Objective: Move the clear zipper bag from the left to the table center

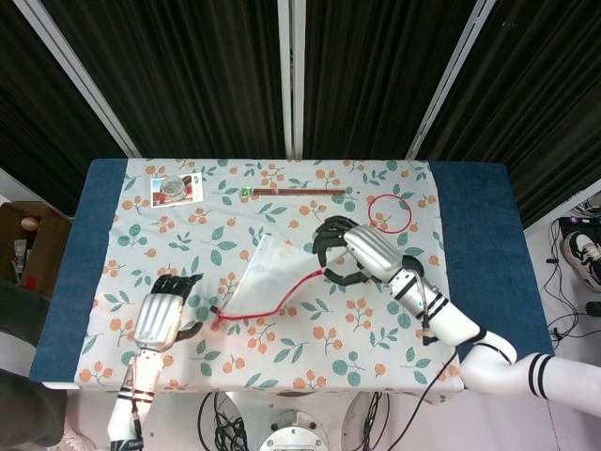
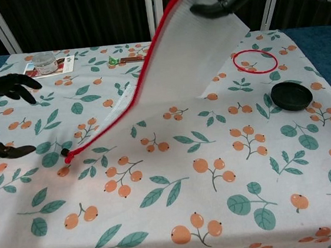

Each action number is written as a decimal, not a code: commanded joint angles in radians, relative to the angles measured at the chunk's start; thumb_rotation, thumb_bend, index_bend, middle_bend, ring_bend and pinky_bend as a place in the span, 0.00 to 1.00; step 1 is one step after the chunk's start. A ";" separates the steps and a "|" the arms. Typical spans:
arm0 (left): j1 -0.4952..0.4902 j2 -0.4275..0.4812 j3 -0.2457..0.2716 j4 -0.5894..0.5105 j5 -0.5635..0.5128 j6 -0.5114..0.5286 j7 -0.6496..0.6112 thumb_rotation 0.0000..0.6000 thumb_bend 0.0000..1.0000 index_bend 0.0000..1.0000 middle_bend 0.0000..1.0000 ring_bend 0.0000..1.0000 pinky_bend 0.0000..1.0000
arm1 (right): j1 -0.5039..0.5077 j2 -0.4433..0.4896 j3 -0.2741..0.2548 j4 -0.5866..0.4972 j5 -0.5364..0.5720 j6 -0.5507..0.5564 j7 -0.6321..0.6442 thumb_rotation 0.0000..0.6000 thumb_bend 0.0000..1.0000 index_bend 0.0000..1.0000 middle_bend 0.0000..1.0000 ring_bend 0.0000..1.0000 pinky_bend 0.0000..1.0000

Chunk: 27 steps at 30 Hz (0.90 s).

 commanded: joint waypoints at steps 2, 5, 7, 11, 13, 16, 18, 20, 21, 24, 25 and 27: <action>0.015 0.065 -0.024 -0.064 0.002 0.043 -0.045 1.00 0.01 0.16 0.24 0.19 0.18 | 0.005 0.052 -0.084 -0.029 -0.019 -0.110 -0.084 1.00 0.23 0.19 0.21 0.06 0.02; 0.025 0.074 -0.048 -0.059 0.009 0.087 -0.080 1.00 0.00 0.16 0.24 0.19 0.18 | 0.033 0.121 -0.128 -0.084 0.010 -0.240 -0.129 1.00 0.05 0.00 0.05 0.00 0.00; 0.031 0.082 -0.065 -0.048 0.001 0.110 -0.095 1.00 0.00 0.16 0.24 0.19 0.18 | 0.041 0.153 -0.149 -0.108 0.029 -0.294 -0.147 1.00 0.00 0.00 0.00 0.00 0.00; 0.047 0.111 -0.082 -0.040 -0.023 0.132 -0.133 1.00 0.00 0.16 0.24 0.19 0.18 | 0.030 0.209 -0.182 -0.136 0.051 -0.339 -0.129 1.00 0.00 0.00 0.00 0.00 0.00; 0.057 0.131 -0.089 -0.029 -0.039 0.142 -0.149 1.00 0.00 0.16 0.24 0.19 0.18 | 0.006 0.238 -0.194 -0.142 0.047 -0.321 -0.097 1.00 0.00 0.00 0.00 0.00 0.00; 0.076 0.159 -0.097 0.000 -0.070 0.157 -0.160 1.00 0.00 0.17 0.24 0.19 0.18 | -0.047 0.282 -0.217 -0.134 0.039 -0.266 -0.071 1.00 0.02 0.00 0.00 0.00 0.00; 0.084 0.181 -0.092 0.025 -0.076 0.153 -0.181 1.00 0.00 0.19 0.24 0.19 0.18 | -0.087 0.301 -0.224 -0.124 0.055 -0.223 -0.060 1.00 0.10 0.00 0.03 0.00 0.00; 0.089 0.212 -0.077 0.055 -0.074 0.133 -0.203 1.00 0.00 0.21 0.24 0.19 0.18 | -0.130 0.308 -0.227 -0.103 0.067 -0.164 -0.078 1.00 0.16 0.00 0.06 0.00 0.00; 0.094 0.228 -0.070 0.070 -0.077 0.126 -0.215 1.00 0.00 0.21 0.24 0.19 0.18 | -0.167 0.299 -0.220 -0.084 0.089 -0.102 -0.115 1.00 0.17 0.00 0.07 0.00 0.00; 0.107 0.266 -0.046 0.104 -0.055 0.115 -0.270 1.00 0.00 0.22 0.24 0.19 0.18 | -0.270 0.249 -0.201 -0.033 0.141 0.093 -0.294 1.00 0.18 0.01 0.11 0.00 0.00; 0.113 0.277 -0.037 0.114 -0.045 0.115 -0.287 1.00 0.00 0.23 0.24 0.19 0.18 | -0.299 0.233 -0.196 -0.024 0.151 0.148 -0.340 1.00 0.18 0.02 0.12 0.00 0.00; 0.129 0.304 -0.012 0.135 -0.018 0.120 -0.321 1.00 0.00 0.23 0.24 0.18 0.17 | -0.358 0.210 -0.190 -0.015 0.157 0.248 -0.387 1.00 0.18 0.03 0.12 0.00 0.00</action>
